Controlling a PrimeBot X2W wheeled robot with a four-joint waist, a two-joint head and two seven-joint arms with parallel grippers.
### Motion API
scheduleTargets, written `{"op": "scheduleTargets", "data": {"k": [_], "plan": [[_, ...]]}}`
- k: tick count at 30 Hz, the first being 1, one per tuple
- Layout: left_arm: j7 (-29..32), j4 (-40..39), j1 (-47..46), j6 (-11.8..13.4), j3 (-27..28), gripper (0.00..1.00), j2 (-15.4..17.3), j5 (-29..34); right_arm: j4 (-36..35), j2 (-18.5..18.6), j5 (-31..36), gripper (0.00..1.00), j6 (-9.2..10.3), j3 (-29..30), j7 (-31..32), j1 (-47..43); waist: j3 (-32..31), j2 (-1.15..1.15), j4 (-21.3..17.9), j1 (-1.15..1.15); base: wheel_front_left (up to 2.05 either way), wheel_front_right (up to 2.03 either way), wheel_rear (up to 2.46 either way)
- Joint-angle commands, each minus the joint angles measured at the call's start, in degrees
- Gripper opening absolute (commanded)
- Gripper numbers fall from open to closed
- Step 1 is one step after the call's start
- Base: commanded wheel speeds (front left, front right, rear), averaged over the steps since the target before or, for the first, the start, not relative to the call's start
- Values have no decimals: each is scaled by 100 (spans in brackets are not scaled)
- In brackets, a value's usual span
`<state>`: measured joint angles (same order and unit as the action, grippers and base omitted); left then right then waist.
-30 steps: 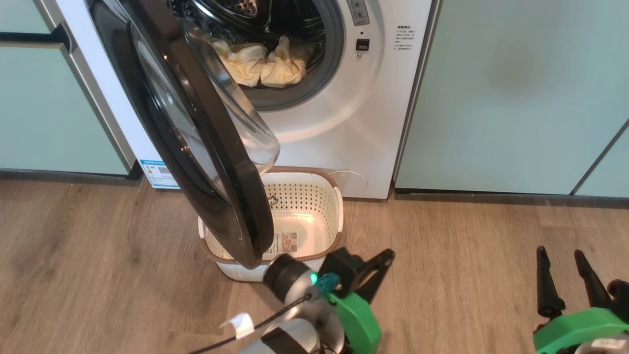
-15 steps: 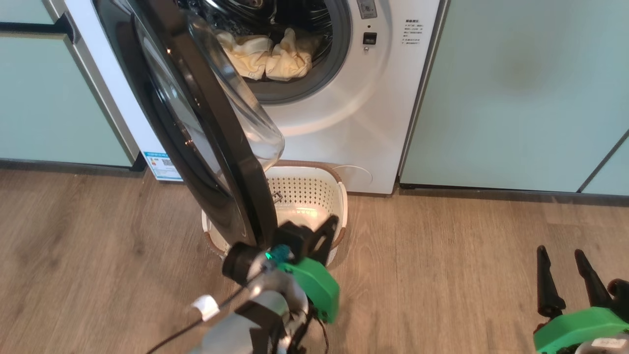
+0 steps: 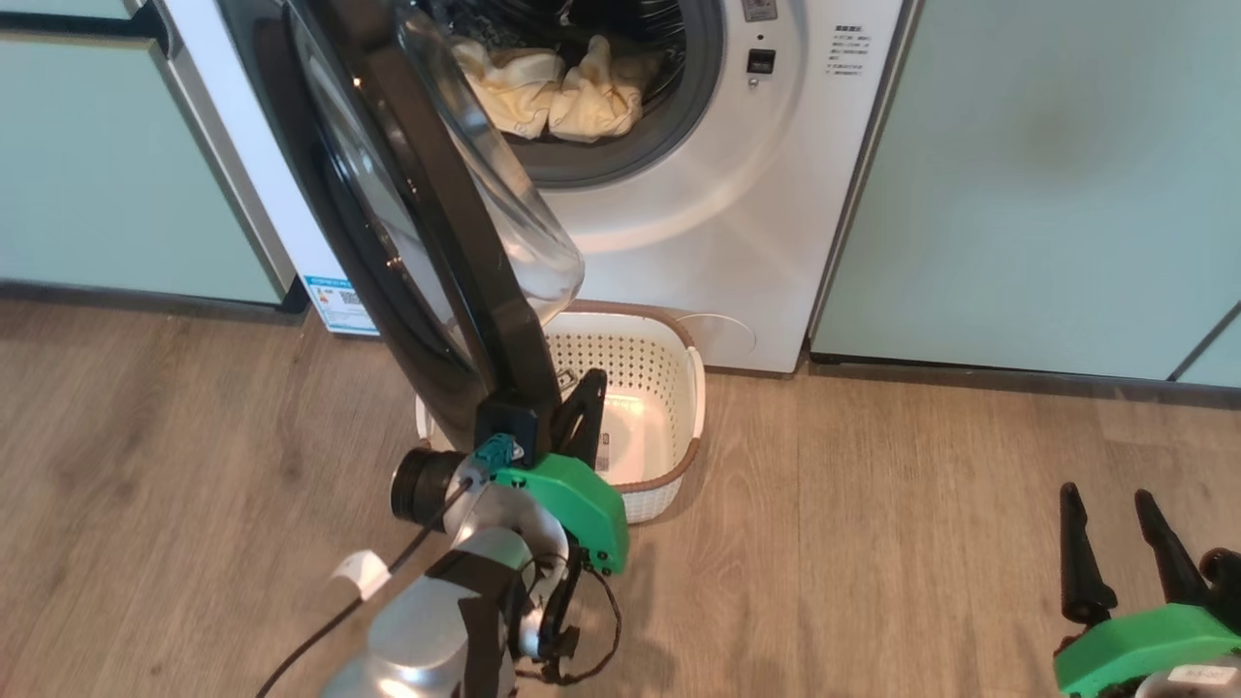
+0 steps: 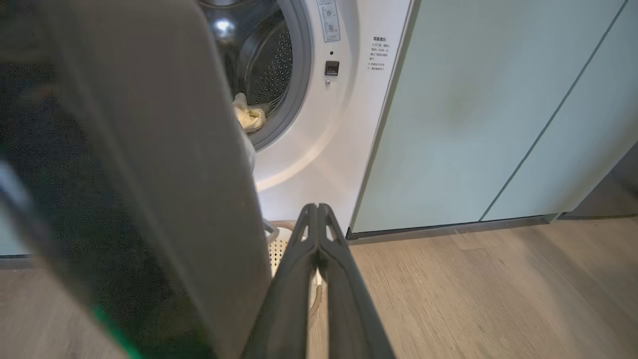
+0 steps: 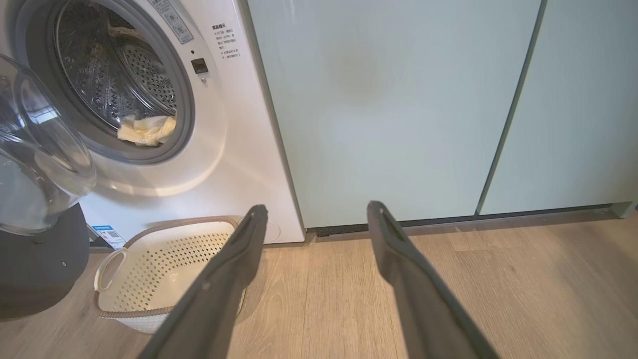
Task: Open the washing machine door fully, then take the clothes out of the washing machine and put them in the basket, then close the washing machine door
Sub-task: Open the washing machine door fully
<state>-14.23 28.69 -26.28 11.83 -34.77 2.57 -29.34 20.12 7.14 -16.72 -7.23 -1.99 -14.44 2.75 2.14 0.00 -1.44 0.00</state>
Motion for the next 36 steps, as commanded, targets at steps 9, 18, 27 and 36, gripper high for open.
{"op": "scheduleTargets", "data": {"k": [9, 18, 27, 36], "plan": [[-75, -288, -133, -4, 513, 0, 31, 41, -124, 129, 2, 100, -25, -101, -56, 287, -19, 0, 174, 0, 0, 0, 0], [-76, -345, 75, -2, 520, 0, 63, 194, -109, 116, -2, 100, -25, -91, -56, 225, -120, 0, 366, 0, 0, 0, 0], [-74, -444, 232, 72, 577, 0, 223, 217, -108, 93, -7, 100, -25, -74, -56, 197, -205, 0, 656, 0, 0, 0, 0], [49, -658, 357, 145, 556, 0, 456, 250, -106, 21, -19, 100, -25, -57, -56, 160, -260, 0, 1052, 0, 0, 0, 0]]}}
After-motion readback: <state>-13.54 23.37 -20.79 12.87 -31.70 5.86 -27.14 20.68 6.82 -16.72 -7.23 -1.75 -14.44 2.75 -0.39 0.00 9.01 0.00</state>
